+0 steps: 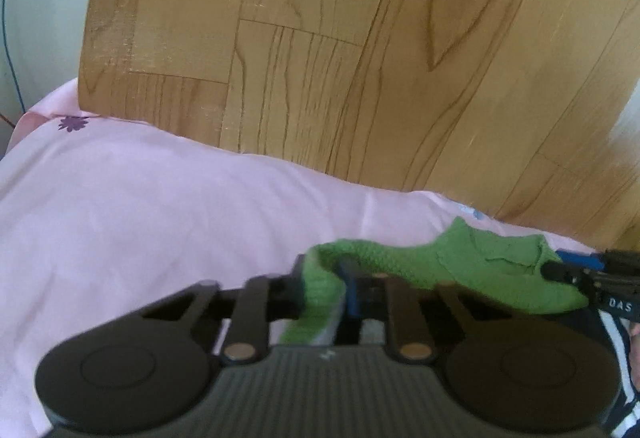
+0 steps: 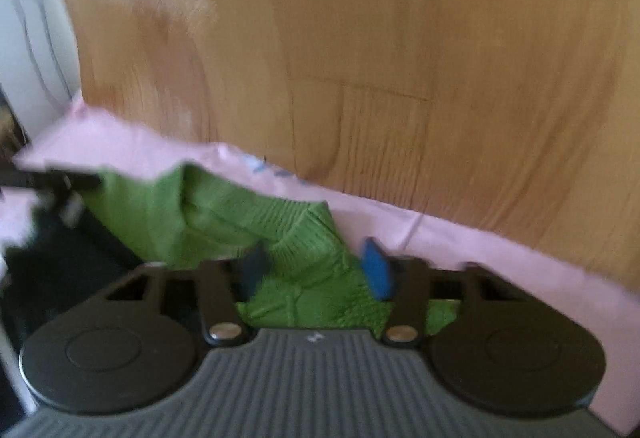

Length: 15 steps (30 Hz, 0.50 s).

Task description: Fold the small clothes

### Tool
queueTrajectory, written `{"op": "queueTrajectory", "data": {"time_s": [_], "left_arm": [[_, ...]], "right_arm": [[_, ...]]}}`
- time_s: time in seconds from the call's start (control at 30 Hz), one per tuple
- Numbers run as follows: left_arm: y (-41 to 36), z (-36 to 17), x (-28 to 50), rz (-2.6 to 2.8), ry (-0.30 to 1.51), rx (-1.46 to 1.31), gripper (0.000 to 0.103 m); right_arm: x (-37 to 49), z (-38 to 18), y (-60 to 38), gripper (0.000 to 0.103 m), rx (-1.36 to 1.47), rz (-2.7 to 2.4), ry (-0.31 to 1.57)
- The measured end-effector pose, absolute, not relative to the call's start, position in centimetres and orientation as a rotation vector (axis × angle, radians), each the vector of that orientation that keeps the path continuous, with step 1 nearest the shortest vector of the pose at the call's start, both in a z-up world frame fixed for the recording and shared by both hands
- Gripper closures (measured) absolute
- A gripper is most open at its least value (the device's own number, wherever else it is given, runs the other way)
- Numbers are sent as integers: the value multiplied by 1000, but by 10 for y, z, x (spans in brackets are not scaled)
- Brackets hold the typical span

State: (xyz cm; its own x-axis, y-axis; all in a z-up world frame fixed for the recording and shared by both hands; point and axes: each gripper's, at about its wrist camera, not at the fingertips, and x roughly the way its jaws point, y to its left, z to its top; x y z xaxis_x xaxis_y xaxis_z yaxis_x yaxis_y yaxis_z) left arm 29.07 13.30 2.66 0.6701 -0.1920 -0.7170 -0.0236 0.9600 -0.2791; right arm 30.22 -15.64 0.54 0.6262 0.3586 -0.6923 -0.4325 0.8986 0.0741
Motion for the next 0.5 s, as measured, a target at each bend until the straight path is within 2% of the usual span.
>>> {"op": "queueTrajectory", "data": {"time_s": [0.03,0.07,0.2,0.33,0.5], "left_arm": [[135,29,287,-103,828,-291,92],[138,33,281,-112,815,-306,93],[142,60,243,-168,735,-329,95],[146,84,176,-222,631,-334,95],[161,83,83,-238,552,-372,93]], "right_arm": [[297,8,-154,88,-118,461,757],[291,13,-155,89,-118,464,744],[251,47,-166,90,-90,510,637],[174,92,-182,90,-92,566,513],[60,108,-205,90,-116,620,417]]}}
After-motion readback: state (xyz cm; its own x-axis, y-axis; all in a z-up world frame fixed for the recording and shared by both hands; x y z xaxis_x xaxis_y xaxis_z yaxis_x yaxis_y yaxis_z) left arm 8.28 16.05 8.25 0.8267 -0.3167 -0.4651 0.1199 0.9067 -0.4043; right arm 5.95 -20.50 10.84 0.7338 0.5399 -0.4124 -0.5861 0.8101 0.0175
